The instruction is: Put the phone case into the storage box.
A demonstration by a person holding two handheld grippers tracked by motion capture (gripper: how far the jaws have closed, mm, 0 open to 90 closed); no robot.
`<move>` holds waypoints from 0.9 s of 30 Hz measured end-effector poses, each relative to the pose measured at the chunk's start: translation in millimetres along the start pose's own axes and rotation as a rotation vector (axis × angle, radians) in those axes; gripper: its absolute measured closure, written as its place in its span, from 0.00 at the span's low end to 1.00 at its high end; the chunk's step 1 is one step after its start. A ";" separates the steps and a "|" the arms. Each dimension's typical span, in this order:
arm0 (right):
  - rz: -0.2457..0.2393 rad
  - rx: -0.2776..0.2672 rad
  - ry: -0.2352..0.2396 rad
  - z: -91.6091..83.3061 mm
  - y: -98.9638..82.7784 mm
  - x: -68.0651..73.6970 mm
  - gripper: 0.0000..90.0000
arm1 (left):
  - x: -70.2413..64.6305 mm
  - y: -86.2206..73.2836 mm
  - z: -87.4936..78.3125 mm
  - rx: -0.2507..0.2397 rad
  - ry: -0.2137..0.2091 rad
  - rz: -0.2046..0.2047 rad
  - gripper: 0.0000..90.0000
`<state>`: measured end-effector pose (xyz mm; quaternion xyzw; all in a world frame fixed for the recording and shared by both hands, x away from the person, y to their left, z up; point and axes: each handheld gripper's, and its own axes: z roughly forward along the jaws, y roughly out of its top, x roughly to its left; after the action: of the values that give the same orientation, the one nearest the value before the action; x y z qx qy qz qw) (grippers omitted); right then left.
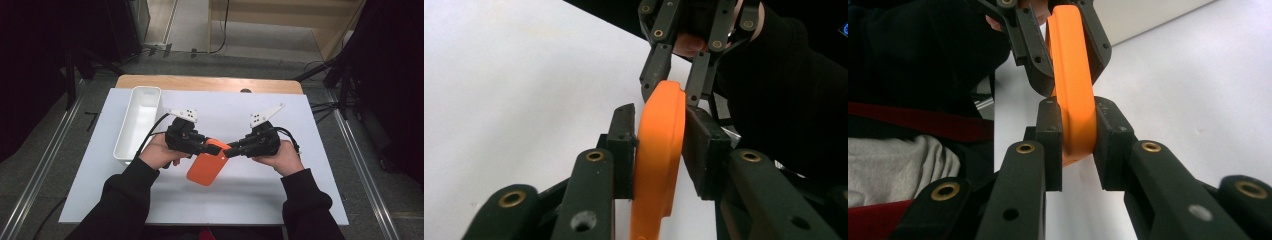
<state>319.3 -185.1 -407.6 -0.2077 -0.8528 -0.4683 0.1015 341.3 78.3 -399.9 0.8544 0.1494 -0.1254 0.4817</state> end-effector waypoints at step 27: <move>0.114 0.028 -0.085 -7.8 2.2 -2.3 0.83 | 0.3 2.3 -2.6 -0.034 0.137 0.005 0.26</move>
<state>322.1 -191.2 -402.6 -0.2743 -0.8497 -0.4403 0.0947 342.7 79.5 -397.0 0.8530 0.1821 -0.0630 0.4850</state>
